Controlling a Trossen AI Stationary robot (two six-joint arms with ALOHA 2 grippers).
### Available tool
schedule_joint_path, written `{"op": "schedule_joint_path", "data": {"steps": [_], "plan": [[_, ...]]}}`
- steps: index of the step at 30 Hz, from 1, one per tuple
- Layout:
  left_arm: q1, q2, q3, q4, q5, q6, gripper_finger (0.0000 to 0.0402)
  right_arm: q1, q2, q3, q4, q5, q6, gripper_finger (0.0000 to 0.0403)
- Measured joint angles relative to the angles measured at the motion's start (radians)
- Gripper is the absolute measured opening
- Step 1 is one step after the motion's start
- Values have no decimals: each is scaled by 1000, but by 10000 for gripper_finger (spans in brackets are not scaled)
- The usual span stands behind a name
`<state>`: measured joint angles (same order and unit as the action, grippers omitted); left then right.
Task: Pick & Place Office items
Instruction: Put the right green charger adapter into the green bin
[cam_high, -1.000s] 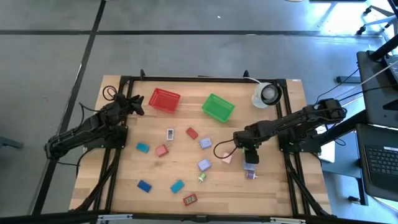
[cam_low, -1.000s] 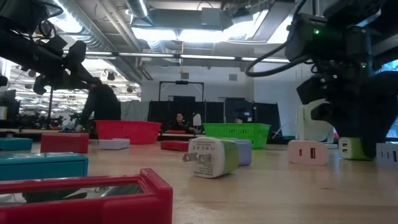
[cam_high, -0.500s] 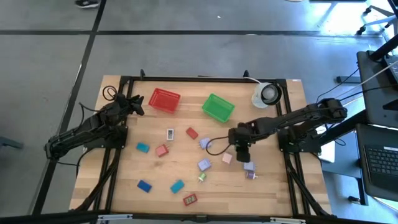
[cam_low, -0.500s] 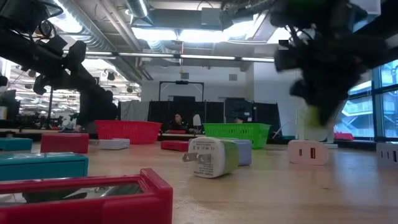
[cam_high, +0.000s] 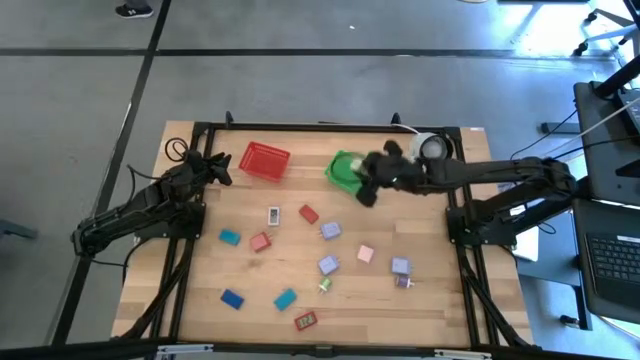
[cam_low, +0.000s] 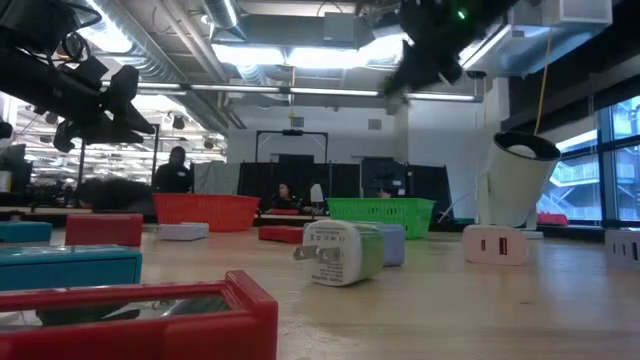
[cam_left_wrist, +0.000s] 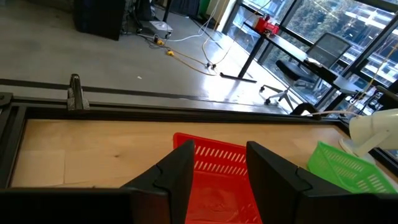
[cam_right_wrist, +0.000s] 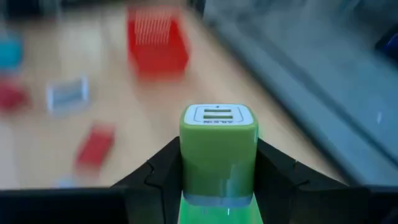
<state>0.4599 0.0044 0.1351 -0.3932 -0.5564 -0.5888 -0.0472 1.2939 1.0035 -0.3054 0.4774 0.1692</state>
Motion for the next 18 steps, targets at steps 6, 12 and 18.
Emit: {"op": "schedule_joint_path", "data": {"steps": [6,12,18], "plan": [[0,0,0,0,0,0,141,-39,-3,1,369,-47,-180,148],[0,0,0,0,0,0,141,-79,18,2,536,-173,-211,148],[0,0,0,0,0,0,141,-99,24,2,536,-235,-211,148]]}}
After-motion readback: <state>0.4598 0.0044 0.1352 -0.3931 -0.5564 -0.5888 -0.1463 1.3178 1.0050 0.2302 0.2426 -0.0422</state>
